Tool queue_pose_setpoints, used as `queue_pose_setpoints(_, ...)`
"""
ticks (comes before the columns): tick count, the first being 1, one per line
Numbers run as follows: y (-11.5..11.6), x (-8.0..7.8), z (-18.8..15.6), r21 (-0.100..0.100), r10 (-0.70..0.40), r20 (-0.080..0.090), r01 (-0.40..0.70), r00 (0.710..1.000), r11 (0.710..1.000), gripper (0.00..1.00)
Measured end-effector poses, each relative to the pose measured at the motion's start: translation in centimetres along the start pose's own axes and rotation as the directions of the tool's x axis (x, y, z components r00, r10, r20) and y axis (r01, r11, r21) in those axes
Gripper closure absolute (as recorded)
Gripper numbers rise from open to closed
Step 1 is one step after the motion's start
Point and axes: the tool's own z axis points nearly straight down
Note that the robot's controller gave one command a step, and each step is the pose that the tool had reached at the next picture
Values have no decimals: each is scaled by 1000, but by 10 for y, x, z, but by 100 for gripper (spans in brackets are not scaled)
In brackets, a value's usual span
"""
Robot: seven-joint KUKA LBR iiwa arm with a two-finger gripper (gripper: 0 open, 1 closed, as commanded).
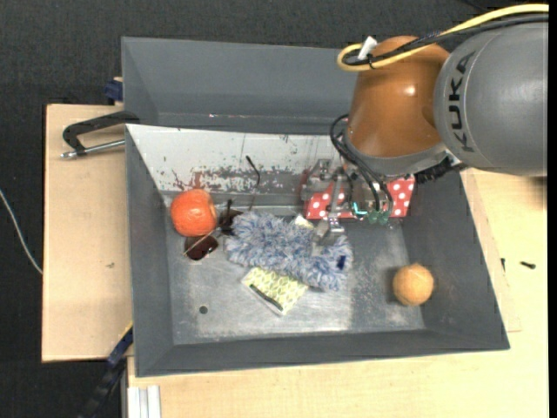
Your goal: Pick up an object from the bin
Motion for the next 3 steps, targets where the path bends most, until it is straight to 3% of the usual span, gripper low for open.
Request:
queue_pose_setpoints(1, 0, -2, -4, 0, 0, 8, 0, 1000, 1000, 0)
queue_pose_setpoints(2, 43, 9, 61, 2, -142, 12, 142, 990, 990, 0)
queue_pose_setpoints(3, 69, 7, 95, 2, -238, 13, 238, 971, 971, 100)
